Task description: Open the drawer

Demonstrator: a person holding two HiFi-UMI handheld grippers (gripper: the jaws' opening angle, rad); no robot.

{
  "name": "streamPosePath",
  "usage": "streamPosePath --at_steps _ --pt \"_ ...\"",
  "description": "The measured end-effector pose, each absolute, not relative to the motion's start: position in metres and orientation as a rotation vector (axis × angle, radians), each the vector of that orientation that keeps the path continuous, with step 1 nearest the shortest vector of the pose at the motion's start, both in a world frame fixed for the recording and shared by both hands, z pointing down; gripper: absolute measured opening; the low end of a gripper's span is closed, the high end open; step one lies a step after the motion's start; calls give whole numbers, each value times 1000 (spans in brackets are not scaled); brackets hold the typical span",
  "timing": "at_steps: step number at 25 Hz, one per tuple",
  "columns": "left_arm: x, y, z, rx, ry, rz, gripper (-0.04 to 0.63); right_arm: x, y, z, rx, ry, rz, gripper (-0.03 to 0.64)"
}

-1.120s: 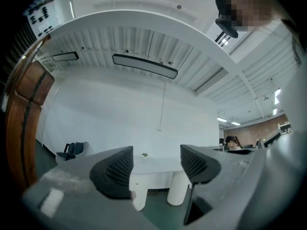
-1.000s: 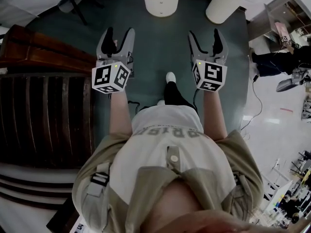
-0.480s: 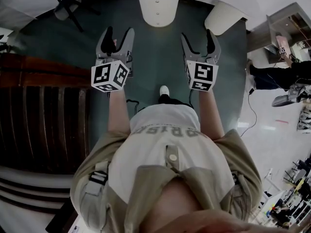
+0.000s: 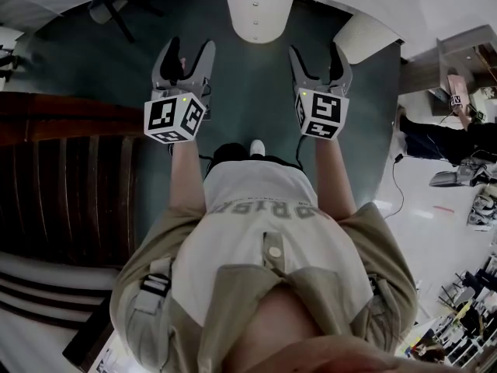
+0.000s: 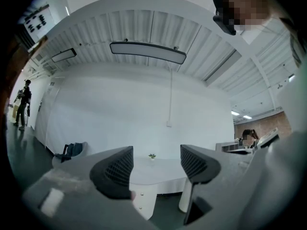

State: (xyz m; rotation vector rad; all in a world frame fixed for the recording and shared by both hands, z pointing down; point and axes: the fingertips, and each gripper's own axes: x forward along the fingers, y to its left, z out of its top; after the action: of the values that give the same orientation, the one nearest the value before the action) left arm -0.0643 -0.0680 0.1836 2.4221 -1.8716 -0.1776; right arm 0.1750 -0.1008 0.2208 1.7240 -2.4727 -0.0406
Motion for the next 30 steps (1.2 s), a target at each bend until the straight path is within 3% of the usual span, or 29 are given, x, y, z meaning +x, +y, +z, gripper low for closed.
streamPosePath --at_steps 30 --pt "-133 -214 255 2430 -1755 -65 319 81 -277 357 1674 -2308 137 348"
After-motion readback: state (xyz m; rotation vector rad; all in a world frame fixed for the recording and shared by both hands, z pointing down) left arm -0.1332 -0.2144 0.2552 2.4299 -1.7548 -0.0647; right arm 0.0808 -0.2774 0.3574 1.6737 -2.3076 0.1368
